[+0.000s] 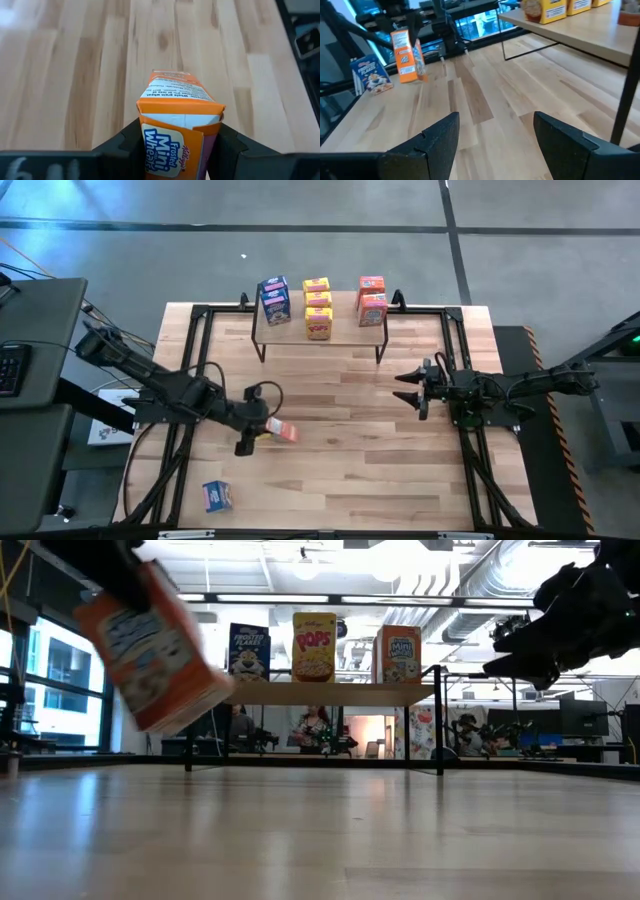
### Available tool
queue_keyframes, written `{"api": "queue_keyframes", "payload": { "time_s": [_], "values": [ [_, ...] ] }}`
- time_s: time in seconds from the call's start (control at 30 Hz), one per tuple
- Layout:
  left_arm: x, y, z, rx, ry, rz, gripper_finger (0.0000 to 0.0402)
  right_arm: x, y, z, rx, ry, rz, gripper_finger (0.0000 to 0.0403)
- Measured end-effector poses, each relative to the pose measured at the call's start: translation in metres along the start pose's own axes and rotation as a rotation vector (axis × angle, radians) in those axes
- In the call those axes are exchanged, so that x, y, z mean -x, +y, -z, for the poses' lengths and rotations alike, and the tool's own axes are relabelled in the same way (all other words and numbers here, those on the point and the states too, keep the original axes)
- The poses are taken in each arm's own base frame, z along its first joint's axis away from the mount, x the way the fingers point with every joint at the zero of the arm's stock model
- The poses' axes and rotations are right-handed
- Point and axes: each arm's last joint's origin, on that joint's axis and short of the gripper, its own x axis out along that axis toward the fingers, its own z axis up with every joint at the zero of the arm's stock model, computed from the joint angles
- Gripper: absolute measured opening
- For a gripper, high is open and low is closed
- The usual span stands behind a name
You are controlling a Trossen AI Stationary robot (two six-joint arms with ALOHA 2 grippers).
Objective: Stack cereal on shelf
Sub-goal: Put the orange cereal box and aligned with the other orange cereal boxes on the shelf
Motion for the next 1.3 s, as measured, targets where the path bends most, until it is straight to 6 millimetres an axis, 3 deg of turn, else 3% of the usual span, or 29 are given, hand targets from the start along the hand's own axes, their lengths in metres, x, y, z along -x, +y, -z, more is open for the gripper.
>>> {"api": "queue_keyframes", "payload": {
  "time_s": [0.17, 0.37, 0.8, 1.07, 1.3],
  "values": [
    [-0.002, 0.007, -0.012, 0.018, -0.093, -0.004, 0.0142, 0.000, 0.002, -0.004, 0.043, -0.032, -0.043, 0.0248],
    [-0.002, 0.012, -0.021, 0.032, -0.165, -0.005, 0.0142, 0.002, 0.011, -0.014, 0.099, -0.115, -0.261, 0.0248],
    [-0.001, 0.022, -0.033, 0.013, -0.269, -0.030, 0.0142, 0.005, 0.014, -0.027, 0.055, -0.246, -0.309, 0.0248],
    [0.000, 0.026, -0.042, -0.016, -0.349, -0.041, 0.0142, 0.014, 0.017, -0.047, 0.070, -0.478, -0.349, 0.0248],
    [0.000, 0.031, -0.044, -0.013, -0.361, -0.058, 0.0142, 0.019, 0.025, -0.077, 0.134, -0.544, -0.338, 0.0248]
  ]
}}
